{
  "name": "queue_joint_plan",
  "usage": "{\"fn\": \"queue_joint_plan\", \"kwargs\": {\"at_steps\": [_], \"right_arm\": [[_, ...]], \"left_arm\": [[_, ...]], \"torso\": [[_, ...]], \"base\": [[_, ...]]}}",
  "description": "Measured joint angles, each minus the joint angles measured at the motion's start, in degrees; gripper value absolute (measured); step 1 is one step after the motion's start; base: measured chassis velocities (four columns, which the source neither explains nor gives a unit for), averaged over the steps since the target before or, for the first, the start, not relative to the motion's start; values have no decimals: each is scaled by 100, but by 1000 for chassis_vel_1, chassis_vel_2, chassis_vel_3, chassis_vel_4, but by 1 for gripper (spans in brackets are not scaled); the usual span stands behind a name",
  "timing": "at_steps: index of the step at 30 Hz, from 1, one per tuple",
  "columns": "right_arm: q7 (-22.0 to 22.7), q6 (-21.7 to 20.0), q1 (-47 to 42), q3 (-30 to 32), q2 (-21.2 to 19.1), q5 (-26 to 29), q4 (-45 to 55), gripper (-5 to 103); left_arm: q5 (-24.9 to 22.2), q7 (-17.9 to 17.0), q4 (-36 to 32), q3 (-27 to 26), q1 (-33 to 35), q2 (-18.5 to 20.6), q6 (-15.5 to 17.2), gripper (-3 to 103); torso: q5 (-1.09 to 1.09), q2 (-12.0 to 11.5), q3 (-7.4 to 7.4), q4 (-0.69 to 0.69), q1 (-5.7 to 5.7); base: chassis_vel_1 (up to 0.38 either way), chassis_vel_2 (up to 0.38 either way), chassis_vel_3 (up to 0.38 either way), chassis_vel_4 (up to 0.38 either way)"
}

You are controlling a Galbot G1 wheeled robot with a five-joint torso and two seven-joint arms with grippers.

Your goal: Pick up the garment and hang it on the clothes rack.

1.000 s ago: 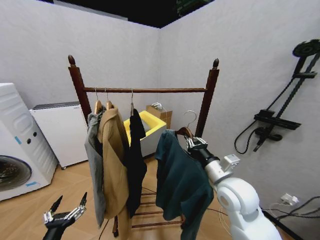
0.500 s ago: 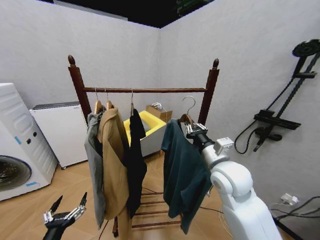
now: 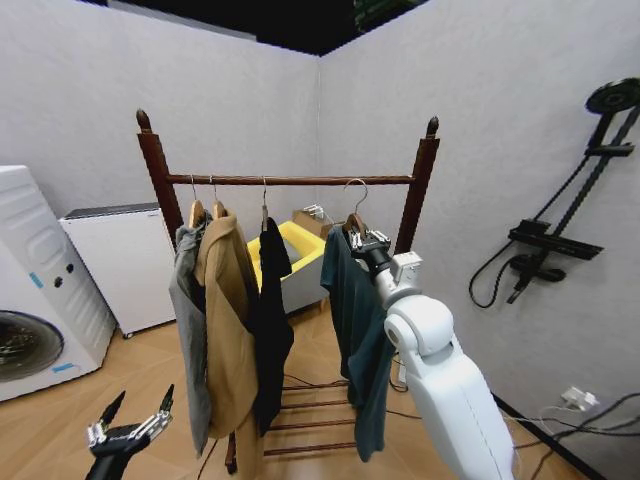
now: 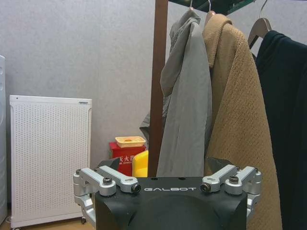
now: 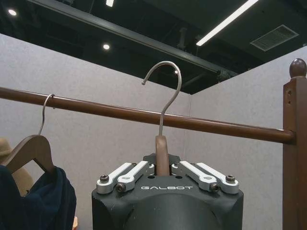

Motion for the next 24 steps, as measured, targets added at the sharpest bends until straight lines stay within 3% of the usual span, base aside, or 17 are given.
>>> {"fn": "queue_joint_plan", "kwargs": {"at_steps": [6,12,24], "right_arm": [[-192,81,297,-191,86,-16,-365,10],[-615,441,683,-362,254,-70,-1059,10],[-619,500,1362,-722,567,-235,-1573,10]], "left_arm": [[0,0,0,0,0,0,0,100],[0,0,0,0,0,0,0,100],[0,0,0,0,0,0,0,100]], "torso": [[0,0,0,0,0],[0,0,0,1,0],[-1,0,0,1,0]], "base": [[0,0,0,0],[0,0,0,0],[0,0,0,0]]}}
